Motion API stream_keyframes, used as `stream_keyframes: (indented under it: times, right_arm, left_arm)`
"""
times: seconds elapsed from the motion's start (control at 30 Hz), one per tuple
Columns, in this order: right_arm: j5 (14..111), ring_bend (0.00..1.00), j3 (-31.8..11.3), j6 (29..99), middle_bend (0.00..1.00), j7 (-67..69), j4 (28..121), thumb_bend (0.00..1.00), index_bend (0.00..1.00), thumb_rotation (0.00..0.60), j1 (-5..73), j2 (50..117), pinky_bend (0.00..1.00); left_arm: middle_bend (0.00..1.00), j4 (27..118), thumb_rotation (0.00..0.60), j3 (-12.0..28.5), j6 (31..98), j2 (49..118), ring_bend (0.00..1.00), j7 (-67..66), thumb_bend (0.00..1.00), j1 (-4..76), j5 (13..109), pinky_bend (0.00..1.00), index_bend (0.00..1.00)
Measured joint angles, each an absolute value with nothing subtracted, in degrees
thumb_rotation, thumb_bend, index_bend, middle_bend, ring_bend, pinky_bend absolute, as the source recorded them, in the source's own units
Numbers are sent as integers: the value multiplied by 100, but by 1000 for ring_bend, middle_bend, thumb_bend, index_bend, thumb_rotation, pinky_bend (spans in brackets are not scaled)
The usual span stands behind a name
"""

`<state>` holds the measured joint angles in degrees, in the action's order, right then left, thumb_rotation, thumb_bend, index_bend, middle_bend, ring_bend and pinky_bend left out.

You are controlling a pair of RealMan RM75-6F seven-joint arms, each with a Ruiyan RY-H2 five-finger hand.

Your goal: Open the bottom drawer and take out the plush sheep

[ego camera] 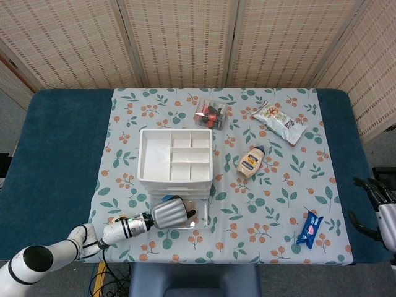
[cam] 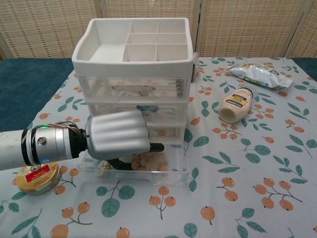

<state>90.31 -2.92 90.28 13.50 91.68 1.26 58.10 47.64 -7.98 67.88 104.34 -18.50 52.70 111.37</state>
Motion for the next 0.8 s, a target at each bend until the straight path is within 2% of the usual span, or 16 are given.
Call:
stream_keyframes:
  times: [0.4,0.8]
  right_arm:
    - [9022,177,-299,9009,241,1327,9181,371,117,600,138,5813,252]
    - [9034,177,-302,8983,242,1281,9219,372,117,600,162,5816,252]
  left_arm:
    - [1000,4792,600,-820,6842,10437,1000,-1753,214,5257,11096,1000,464]
    - [1000,4818,600,-837,6864,10433,1000,-1732,214,5221,11062,1000,500]
